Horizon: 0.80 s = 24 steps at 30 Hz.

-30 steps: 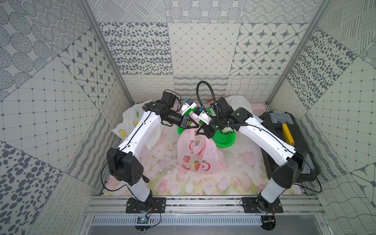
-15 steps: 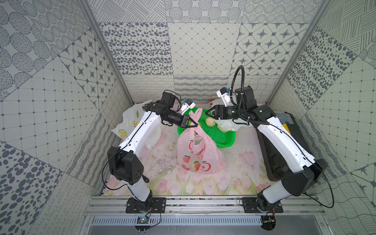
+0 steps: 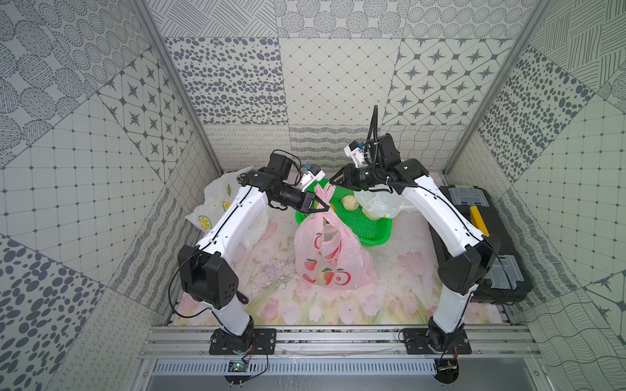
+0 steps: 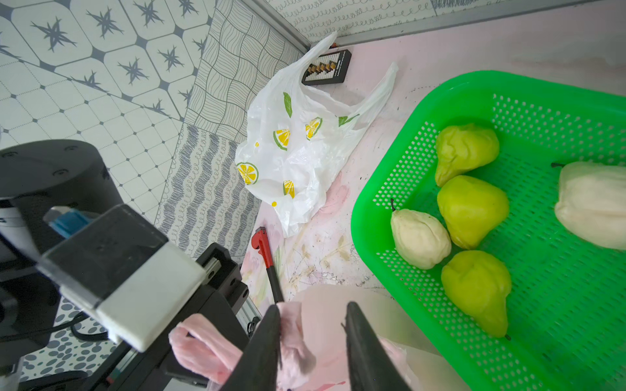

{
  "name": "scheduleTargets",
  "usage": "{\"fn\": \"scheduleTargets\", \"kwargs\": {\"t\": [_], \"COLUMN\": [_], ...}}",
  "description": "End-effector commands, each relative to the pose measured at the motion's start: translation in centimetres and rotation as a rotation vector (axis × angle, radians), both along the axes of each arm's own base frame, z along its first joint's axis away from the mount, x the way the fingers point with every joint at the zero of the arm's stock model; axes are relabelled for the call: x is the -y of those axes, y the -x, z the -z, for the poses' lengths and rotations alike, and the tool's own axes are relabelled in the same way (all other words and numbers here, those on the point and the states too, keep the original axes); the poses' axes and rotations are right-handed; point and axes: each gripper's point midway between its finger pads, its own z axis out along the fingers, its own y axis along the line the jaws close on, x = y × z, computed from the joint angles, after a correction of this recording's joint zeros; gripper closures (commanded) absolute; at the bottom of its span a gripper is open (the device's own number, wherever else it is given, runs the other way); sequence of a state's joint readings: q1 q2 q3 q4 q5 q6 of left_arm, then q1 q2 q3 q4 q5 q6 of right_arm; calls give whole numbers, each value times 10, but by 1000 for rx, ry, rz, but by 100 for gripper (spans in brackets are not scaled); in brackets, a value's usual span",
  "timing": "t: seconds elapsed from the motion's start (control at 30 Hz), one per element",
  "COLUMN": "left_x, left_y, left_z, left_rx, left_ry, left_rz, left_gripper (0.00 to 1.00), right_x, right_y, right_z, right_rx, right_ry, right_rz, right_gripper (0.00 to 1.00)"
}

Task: Place the pears into plastic bags & tie knots
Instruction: Tie the plastic bag at the center of the board.

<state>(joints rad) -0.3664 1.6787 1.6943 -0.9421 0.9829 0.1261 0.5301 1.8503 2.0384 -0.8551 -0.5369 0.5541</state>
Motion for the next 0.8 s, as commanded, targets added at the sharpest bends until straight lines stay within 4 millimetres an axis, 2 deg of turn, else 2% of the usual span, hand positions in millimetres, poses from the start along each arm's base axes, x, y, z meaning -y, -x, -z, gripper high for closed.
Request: {"fn": "scheduleTargets", "kwargs": {"t": [0.0, 0.07, 0.2, 0.3, 0.4, 0.5, 0.77], "left_x": [2, 2, 0, -7, -15, -18, -22], "left_y": [5, 5, 5, 3, -3, -9, -21], "left_z": [-4, -4, -2, 4, 8, 7, 6], "left_rx": [38, 36, 41, 36, 5, -9, -39], "left_ry": [7, 8, -7, -45, -45, -36, -41], "left_rz": [30, 30, 20, -8, -46, -72, -120], "left_gripper": [100, 100, 99, 97, 97, 100, 99], "right_x": [-13, -17, -16, -11, -8, -11, -36], "right_y": [3, 3, 0, 4, 18, 42, 122], "right_z": [-18, -15, -18, -34, -56, -58, -25], "right_rx": [14, 4, 21, 83, 163, 177, 183], "right_ry": [-54, -54, -60, -87, -139, -147, -80], "right_rz": [-32, -41, -37, -49, -86, -151, -326], "right_gripper": [67, 72, 98, 100, 100, 100, 100]}}
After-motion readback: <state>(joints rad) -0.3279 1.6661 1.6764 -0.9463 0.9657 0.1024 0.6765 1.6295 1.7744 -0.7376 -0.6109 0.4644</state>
